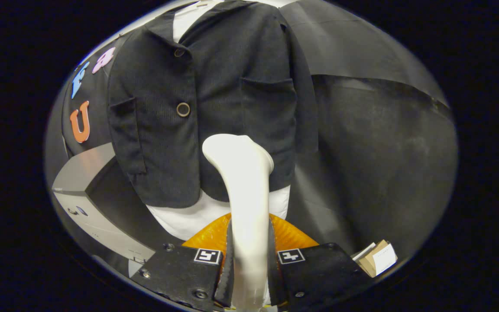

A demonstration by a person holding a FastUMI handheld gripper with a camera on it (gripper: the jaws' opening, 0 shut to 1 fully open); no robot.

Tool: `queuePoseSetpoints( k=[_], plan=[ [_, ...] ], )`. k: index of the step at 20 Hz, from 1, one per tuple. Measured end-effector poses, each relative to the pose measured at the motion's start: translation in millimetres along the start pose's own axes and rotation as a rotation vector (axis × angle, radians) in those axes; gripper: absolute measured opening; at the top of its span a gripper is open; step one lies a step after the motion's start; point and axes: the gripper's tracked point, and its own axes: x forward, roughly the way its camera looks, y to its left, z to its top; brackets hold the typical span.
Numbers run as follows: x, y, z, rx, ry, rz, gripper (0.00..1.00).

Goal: Iron the clothes twice with a garment steamer, once on the left side and once on the right side.

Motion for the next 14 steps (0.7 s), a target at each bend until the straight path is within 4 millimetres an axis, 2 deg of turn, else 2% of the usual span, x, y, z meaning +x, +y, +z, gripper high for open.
queuePoseSetpoints(
  k=[6,11,14],
  plan=[
    [15.5,-0.6,-46.3,-0.029,0.083,0.035,0.35],
    [26.9,-3.2,-69.3,-0.05,0.127,0.068,0.35],
    [25.8,-4.9,-79.2,-0.046,0.137,0.066,0.35]
  ],
)
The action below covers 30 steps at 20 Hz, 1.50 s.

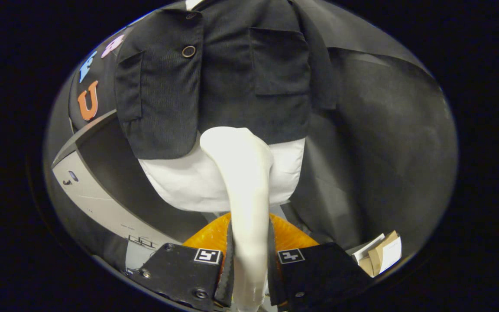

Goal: Iron the clothes twice with a garment steamer, once on the left side and once on the right side.

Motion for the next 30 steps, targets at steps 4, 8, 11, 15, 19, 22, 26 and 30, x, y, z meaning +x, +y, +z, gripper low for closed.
queuePoseSetpoints(
  k=[4,8,11,15,19,22,26,30],
  plan=[
    [-30.4,-1.4,-6.7,0.017,-0.028,-0.003,0.35],
    [-77.8,4.9,-8.0,0.044,-0.091,-0.03,0.35],
    [-120.2,12.4,-17.9,0.061,-0.139,-0.054,0.35],
    [-193.1,34.7,-35.3,0.103,-0.207,-0.061,0.35],
    [-280.4,52.6,-45.4,0.111,-0.299,-0.053,0.35],
    [-336.4,63.8,-34.6,0.106,-0.375,-0.041,0.35],
    [-399.4,82.2,-11.9,0.074,-0.484,-0.011,0.35],
    [-451.4,98.7,2.9,0.032,-0.557,0.05,0.35]
  ],
)
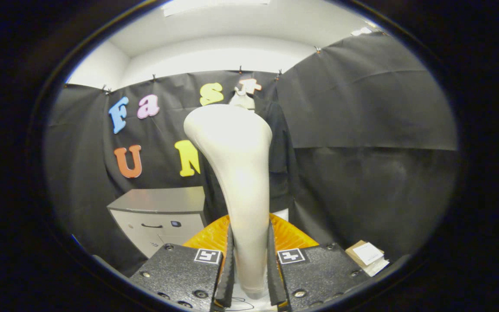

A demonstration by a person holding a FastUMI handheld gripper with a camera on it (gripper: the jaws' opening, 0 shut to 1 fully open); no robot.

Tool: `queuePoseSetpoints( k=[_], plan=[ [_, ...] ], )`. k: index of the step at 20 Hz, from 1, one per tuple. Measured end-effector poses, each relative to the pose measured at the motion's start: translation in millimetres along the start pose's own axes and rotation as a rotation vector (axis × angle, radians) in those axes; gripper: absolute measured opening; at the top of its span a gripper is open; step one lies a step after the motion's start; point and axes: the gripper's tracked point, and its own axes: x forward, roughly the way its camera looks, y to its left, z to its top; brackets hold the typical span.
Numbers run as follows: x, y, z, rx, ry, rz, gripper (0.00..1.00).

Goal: Iron the clothes twice with a garment steamer, once on the left side and once on the right side.

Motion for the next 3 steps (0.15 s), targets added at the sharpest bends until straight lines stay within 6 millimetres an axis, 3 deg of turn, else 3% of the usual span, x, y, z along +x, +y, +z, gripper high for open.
queuePoseSetpoints(
  k=[3],
  plan=[
    [-19.5,7.0,15.7,-0.027,-0.022,0.053,0.35]
  ],
)
